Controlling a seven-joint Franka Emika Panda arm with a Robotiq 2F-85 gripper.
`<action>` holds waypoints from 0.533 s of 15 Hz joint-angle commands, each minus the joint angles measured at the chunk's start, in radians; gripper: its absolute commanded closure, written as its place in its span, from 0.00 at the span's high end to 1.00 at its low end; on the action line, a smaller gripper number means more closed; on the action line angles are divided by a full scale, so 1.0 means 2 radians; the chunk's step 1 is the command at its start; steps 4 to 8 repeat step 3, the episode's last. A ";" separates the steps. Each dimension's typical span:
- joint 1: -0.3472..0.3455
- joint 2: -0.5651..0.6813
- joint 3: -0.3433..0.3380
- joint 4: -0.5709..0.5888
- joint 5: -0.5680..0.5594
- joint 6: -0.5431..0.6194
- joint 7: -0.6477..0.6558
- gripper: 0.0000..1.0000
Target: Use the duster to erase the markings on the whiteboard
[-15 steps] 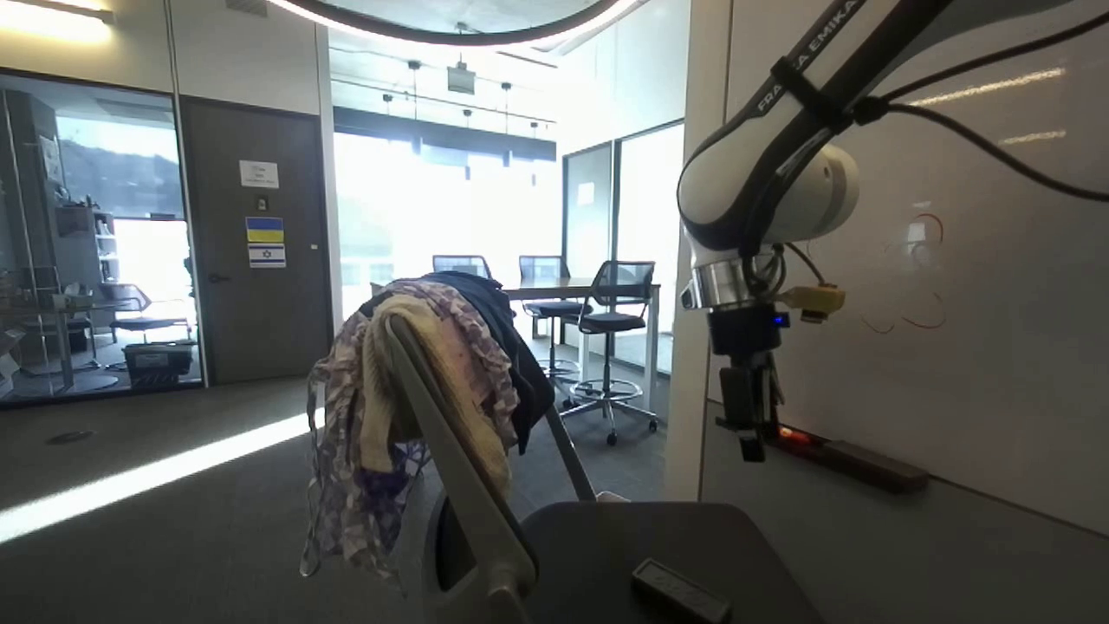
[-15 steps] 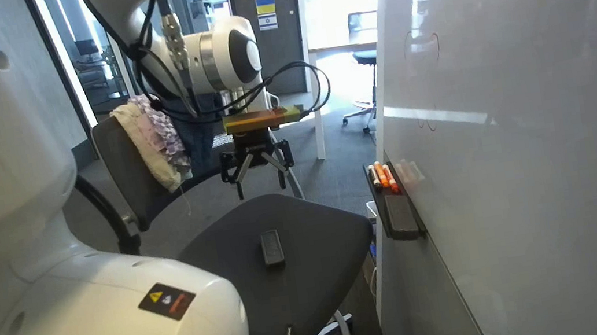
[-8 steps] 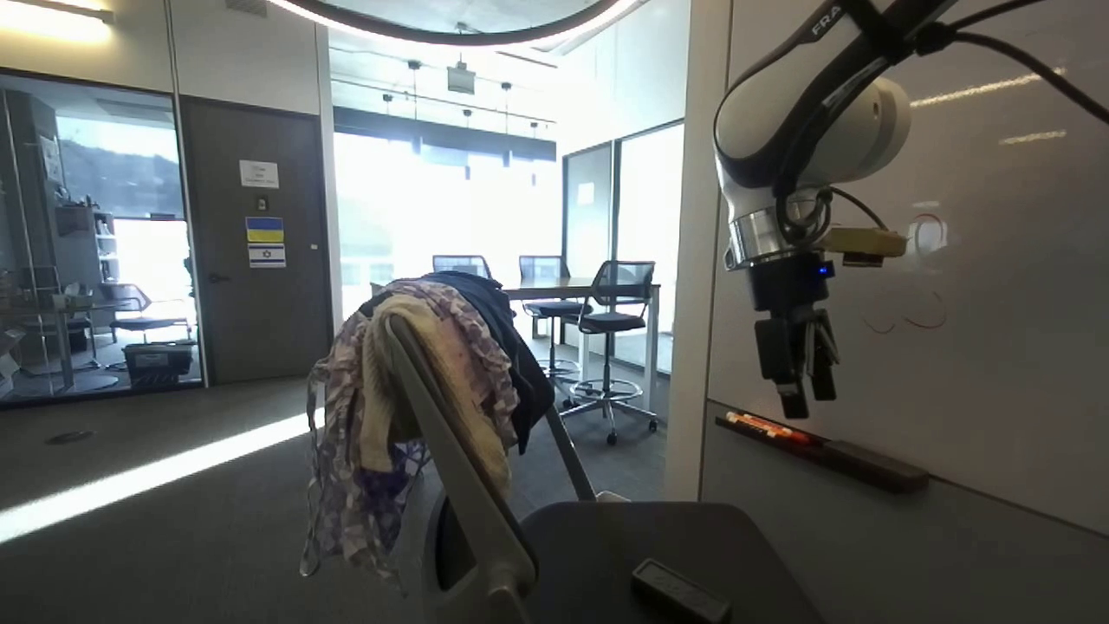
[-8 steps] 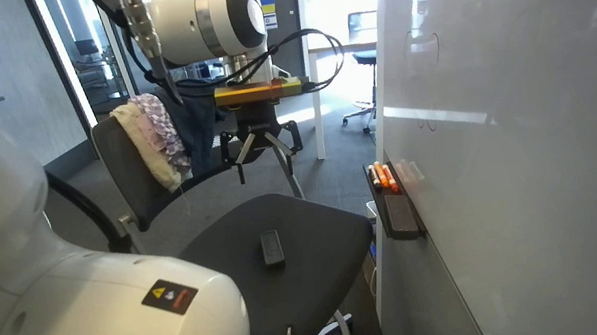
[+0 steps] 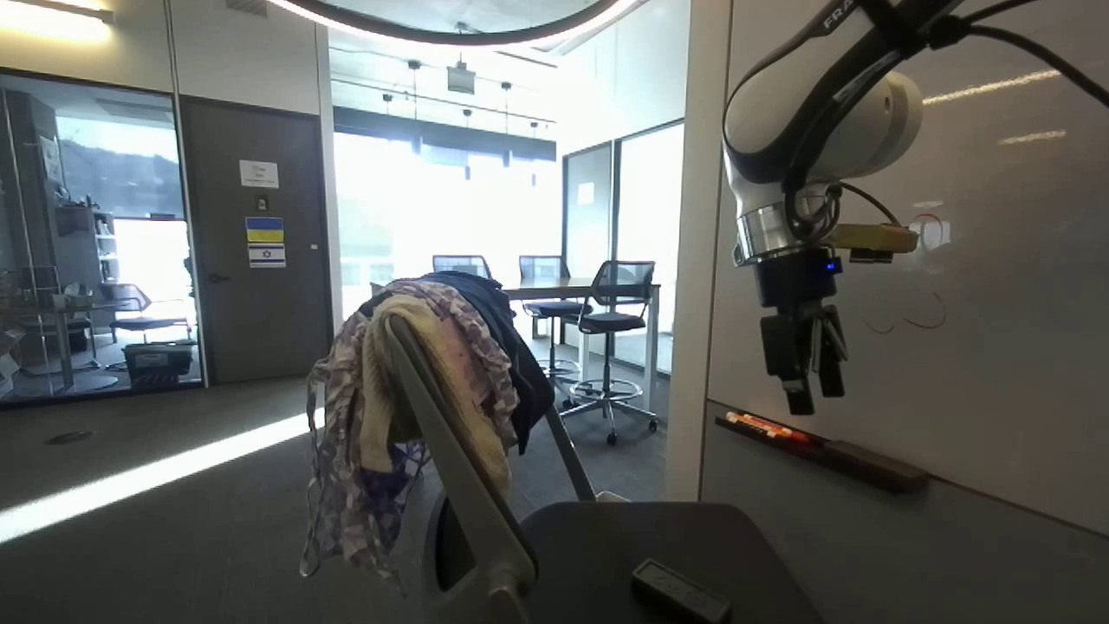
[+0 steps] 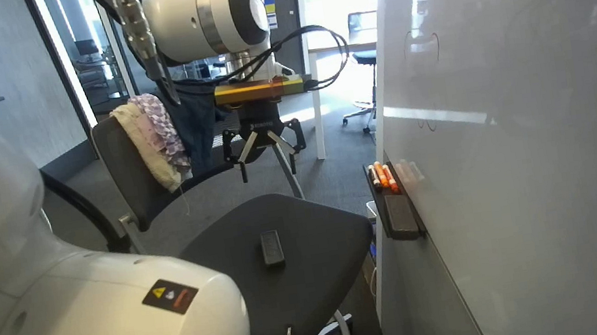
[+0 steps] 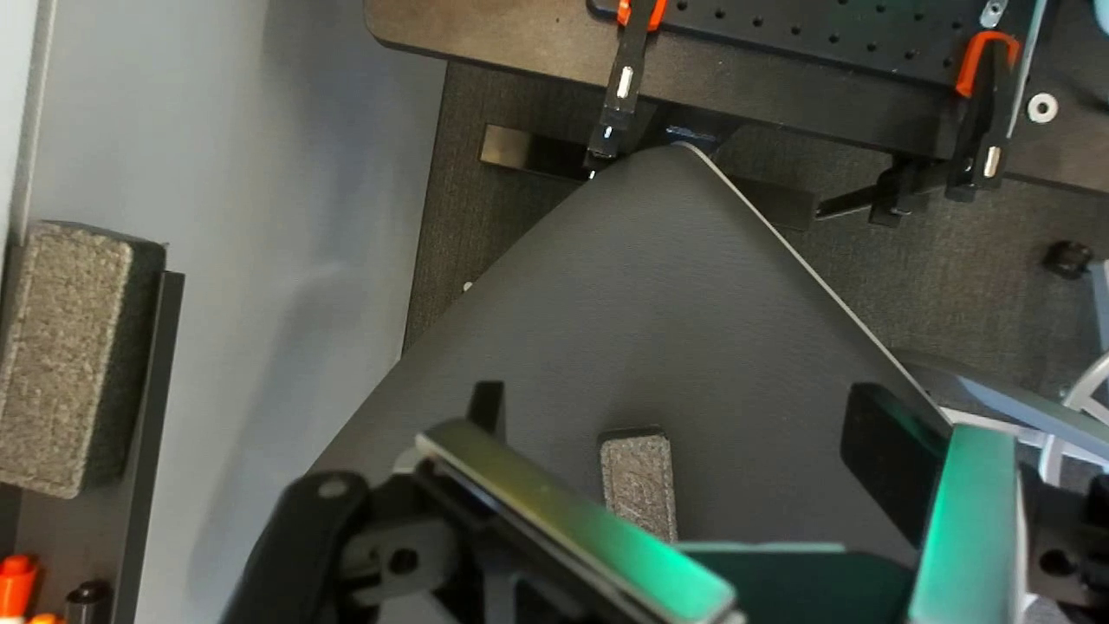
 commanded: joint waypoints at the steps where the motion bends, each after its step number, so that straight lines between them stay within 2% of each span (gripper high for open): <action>1: 0.015 0.000 -0.014 0.001 -0.004 -0.002 0.004 1.00; 8: 0.015 0.000 -0.014 0.001 -0.004 -0.002 0.004 1.00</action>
